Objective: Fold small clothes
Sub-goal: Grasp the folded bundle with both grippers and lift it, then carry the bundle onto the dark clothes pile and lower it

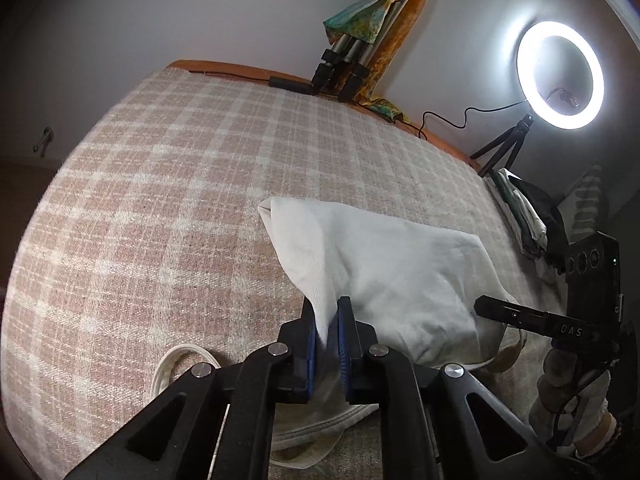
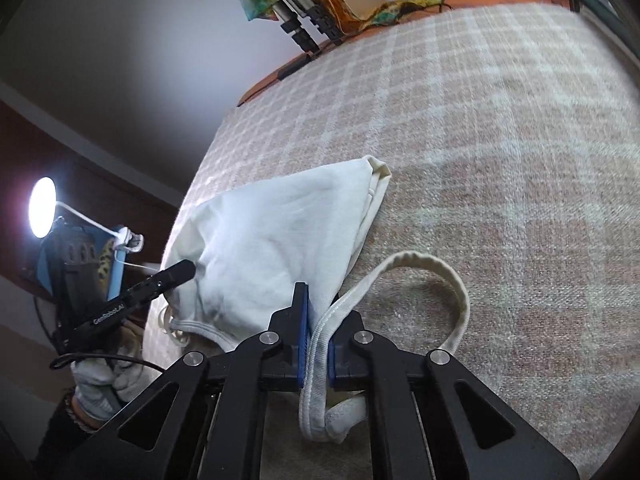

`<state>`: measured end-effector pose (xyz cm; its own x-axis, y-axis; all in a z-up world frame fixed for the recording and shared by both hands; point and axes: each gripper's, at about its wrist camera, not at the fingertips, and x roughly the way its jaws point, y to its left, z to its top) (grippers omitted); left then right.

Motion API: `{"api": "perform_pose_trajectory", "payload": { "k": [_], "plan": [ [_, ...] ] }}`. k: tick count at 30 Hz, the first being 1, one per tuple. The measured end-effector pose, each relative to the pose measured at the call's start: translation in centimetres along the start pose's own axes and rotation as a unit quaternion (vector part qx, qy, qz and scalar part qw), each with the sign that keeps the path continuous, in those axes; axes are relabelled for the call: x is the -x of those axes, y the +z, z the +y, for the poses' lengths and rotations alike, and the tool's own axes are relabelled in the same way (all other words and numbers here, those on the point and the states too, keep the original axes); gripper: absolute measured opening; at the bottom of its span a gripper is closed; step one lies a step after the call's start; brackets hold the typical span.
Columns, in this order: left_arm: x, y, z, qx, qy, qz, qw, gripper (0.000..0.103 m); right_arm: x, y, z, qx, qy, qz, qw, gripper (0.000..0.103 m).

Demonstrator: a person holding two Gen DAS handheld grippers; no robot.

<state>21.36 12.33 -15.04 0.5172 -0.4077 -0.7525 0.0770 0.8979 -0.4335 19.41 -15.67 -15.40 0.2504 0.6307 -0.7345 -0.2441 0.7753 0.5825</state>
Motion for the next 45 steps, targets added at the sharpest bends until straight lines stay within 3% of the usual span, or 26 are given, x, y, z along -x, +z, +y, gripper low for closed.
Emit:
{"api": "perform_pose_trajectory", "payload": {
  "k": [10,22,33,45],
  "plan": [
    [2.5,0.2,-4.8,-0.048,-0.005,-0.026,0.9985,0.006,3.3,-0.3,3.0,0.057,-0.016,-0.026,0.998,0.005],
    [2.6,2.6,-14.6,-0.104,-0.043,-0.049,0.9924,0.006,12.1,0.7,0.0,0.074,-0.056,-0.076,0.993,0.005],
    [-2.8,6.1,-27.8,-0.159,-0.089,-0.054,0.9818,0.005,23.0,3.6,-5.2,0.081,-0.136,-0.134,0.978,0.005],
    [-9.6,9.6,-38.8,-0.196,-0.112,-0.077,0.9711,0.005,30.9,8.1,-11.7,0.078,-0.22,-0.174,0.957,0.005]
  ]
}}
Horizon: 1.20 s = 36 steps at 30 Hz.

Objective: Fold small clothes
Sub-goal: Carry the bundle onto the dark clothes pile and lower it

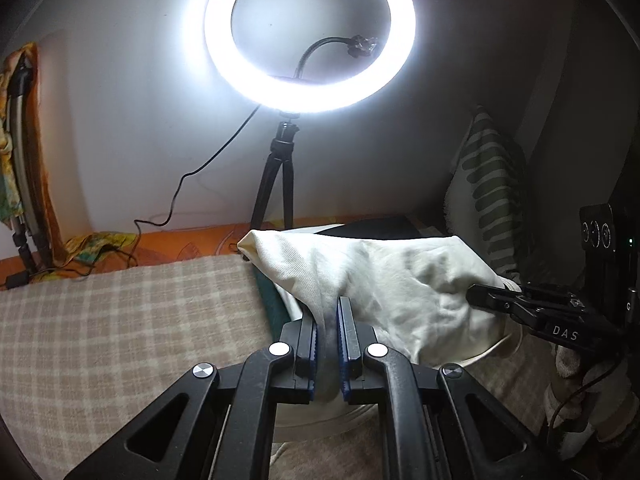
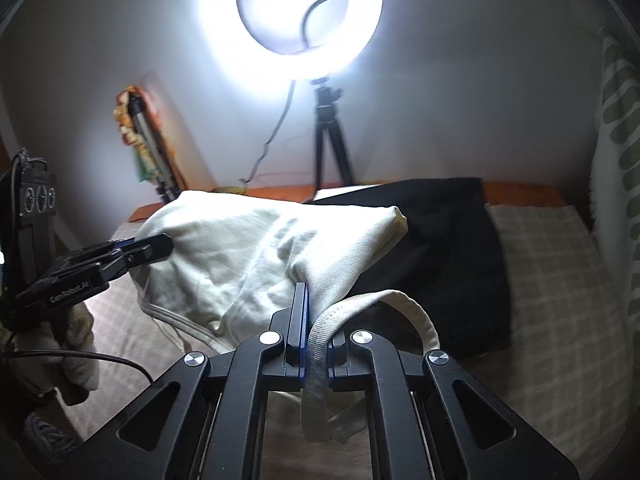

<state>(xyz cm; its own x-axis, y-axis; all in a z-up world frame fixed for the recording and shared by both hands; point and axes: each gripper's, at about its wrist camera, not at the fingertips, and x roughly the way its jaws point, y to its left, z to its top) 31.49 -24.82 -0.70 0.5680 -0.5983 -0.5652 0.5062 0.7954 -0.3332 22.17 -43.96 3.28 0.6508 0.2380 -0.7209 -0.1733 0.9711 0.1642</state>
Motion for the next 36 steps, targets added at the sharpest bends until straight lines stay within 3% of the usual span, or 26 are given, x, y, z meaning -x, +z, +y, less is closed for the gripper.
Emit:
{"api": "perform_pose_trajectory", "payload": {
  "k": [9,17,30,34,36],
  "plan": [
    [-6.3,2.0,-2.7,-0.016,0.015,-0.021,0.9995,0.005,-1.7,3.0,-6.0,0.013,-0.061,-0.021,0.998,0.005],
    [-10.8,0.6,-2.9,-0.018,0.043,0.013,0.9988,0.005,-5.1,3.1,-9.7,-0.003,-0.079,-0.011,0.997,0.005],
    [-11.3,-0.3,-4.2,-0.046,0.083,0.035,0.9949,0.007,-7.5,2.6,-11.3,-0.029,-0.094,0.027,0.995,0.005],
    [-11.1,-0.5,-4.5,-0.054,0.094,0.035,0.9935,0.011,-7.6,2.6,-11.5,-0.042,-0.105,0.034,0.993,0.008],
    [-10.9,-0.5,-4.5,-0.053,0.099,0.036,0.993,0.019,-7.4,2.5,-11.5,-0.047,-0.111,0.033,0.992,0.01]
  ]
}}
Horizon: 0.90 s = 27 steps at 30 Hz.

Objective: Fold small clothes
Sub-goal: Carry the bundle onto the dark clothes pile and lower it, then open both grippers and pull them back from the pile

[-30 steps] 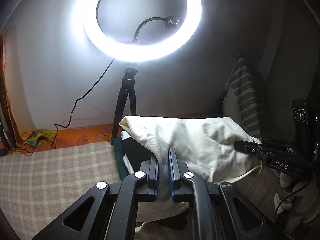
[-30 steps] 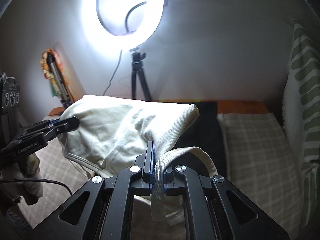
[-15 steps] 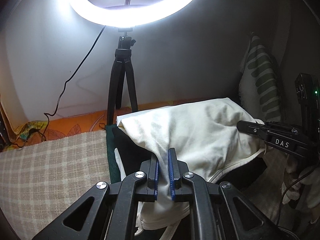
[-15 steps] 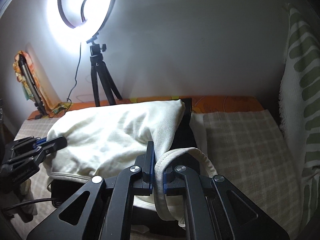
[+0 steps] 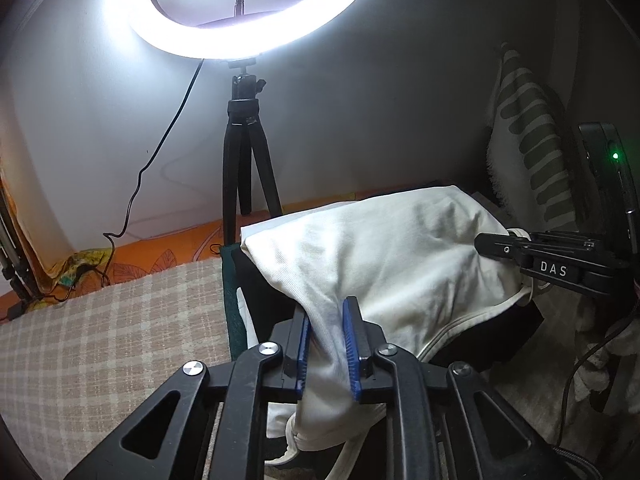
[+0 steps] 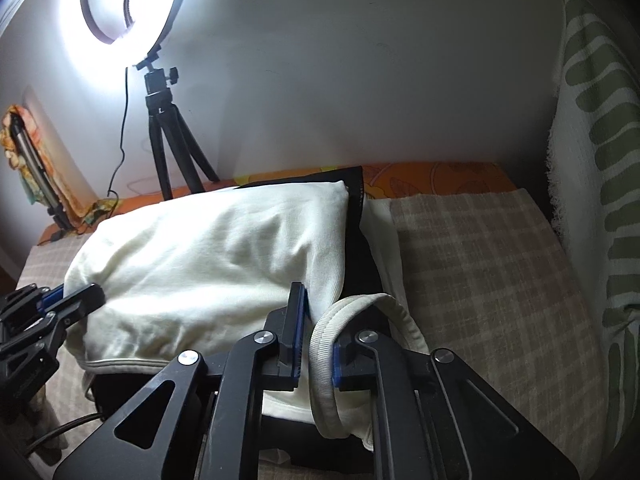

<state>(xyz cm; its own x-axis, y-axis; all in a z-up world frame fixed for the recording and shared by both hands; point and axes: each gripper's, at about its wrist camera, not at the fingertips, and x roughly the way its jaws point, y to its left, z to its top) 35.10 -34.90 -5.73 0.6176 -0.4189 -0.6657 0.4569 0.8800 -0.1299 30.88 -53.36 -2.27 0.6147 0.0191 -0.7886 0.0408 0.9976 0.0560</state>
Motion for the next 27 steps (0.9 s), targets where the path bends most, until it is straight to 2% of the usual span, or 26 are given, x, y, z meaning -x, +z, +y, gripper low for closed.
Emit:
{"api": "perform_pose_trajectory", "payload": {
  "k": [2,5,6,7,8,9,14,19,21,27],
  "plan": [
    [0.3,-0.1,0.2,0.003,0.002,0.001,1.0,0.036,0.3,0.0,-0.1,-0.005,-0.005,-0.001,1.0,0.012],
    [1.1,-0.3,0.4,0.009,0.0,0.0,1.0,0.04,1.0,-0.1,-0.1,-0.012,-0.006,-0.005,1.0,0.012],
    [1.4,-0.4,0.4,0.007,-0.001,0.0,1.0,0.043,1.4,-0.2,0.0,-0.013,-0.005,-0.008,1.0,0.016],
    [1.8,-0.4,0.4,0.004,-0.002,0.0,1.0,0.049,1.8,-0.3,0.1,-0.014,-0.005,-0.011,1.0,0.02],
    [2.2,-0.5,0.3,0.003,-0.002,-0.001,1.0,0.055,2.1,-0.3,0.2,-0.015,-0.005,-0.013,1.0,0.031],
    [2.7,-0.5,0.3,0.003,-0.005,-0.002,1.0,0.056,2.6,-0.4,0.5,-0.015,-0.005,-0.019,1.0,0.037],
    [5.6,-1.0,0.4,0.001,-0.007,-0.012,0.9999,0.064,4.8,-0.8,2.1,-0.011,-0.004,-0.027,1.0,0.037],
    [9.2,-1.5,0.9,0.004,-0.007,-0.023,0.9997,0.066,8.0,-1.6,4.1,-0.002,-0.007,-0.041,0.999,0.039],
    [10.7,-1.9,1.2,0.004,-0.006,-0.028,0.9996,0.066,9.4,-1.9,5.0,0.0,-0.007,-0.049,0.999,0.044],
    [16.0,-3.6,2.1,0.001,-0.001,-0.042,0.9991,0.07,13.2,-3.6,7.5,-0.011,-0.016,-0.068,0.997,0.044]
  ]
}}
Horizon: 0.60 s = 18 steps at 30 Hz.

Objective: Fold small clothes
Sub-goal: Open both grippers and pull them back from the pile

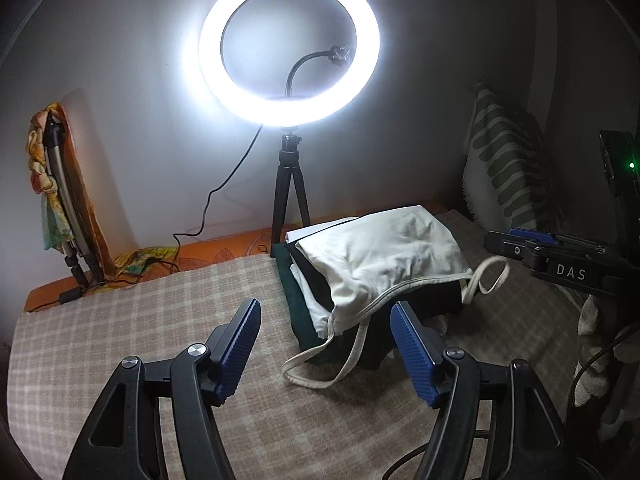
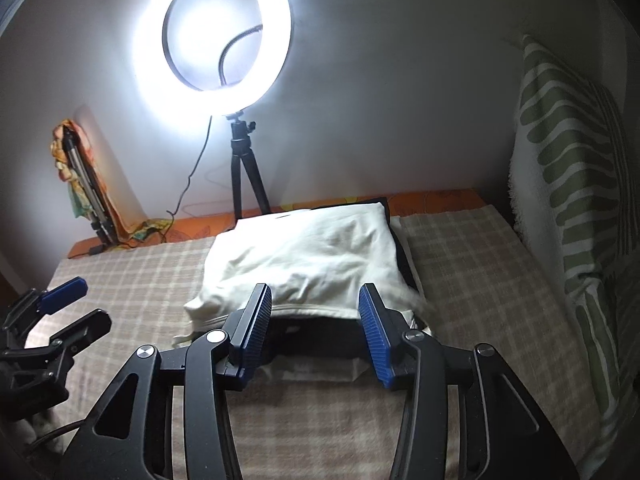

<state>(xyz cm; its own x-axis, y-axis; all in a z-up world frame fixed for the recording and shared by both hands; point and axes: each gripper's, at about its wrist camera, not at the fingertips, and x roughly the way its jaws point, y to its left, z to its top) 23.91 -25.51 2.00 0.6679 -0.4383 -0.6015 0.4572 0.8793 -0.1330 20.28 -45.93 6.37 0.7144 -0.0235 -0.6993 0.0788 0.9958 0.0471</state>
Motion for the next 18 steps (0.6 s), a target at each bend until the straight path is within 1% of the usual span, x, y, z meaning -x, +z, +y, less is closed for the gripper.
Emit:
{"api": "perform_pose_trajectory", "payload": {
  "k": [1,4,6,9,14,16,18],
  "plan": [
    [1.0,-0.3,0.2,-0.001,-0.001,-0.001,1.0,0.072,0.6,-0.3,0.4,-0.003,-0.002,-0.002,1.0,0.044],
    [3.5,-1.4,0.6,-0.004,0.003,-0.007,1.0,0.078,2.3,-1.4,1.3,-0.009,-0.005,-0.006,1.0,0.05],
    [5.0,-2.2,1.1,-0.003,0.002,-0.008,1.0,0.078,3.6,-2.3,2.0,-0.01,-0.002,-0.011,1.0,0.053],
    [7.3,-3.6,1.5,-0.004,-0.001,-0.01,0.9999,0.078,5.3,-3.5,2.3,-0.016,0.003,-0.016,1.0,0.055],
    [10.6,-6.2,1.9,-0.006,-0.006,-0.015,0.9998,0.078,8.0,-5.7,3.1,-0.027,0.0,-0.027,0.999,0.057],
    [11.8,-7.3,2.1,-0.004,-0.007,-0.016,0.9998,0.08,8.8,-6.6,3.7,-0.023,-0.005,-0.032,0.999,0.061],
    [12.9,-8.3,2.3,-0.003,-0.007,-0.02,0.9998,0.083,9.3,-7.5,4.4,-0.019,-0.017,-0.036,0.999,0.062]
  ]
}}
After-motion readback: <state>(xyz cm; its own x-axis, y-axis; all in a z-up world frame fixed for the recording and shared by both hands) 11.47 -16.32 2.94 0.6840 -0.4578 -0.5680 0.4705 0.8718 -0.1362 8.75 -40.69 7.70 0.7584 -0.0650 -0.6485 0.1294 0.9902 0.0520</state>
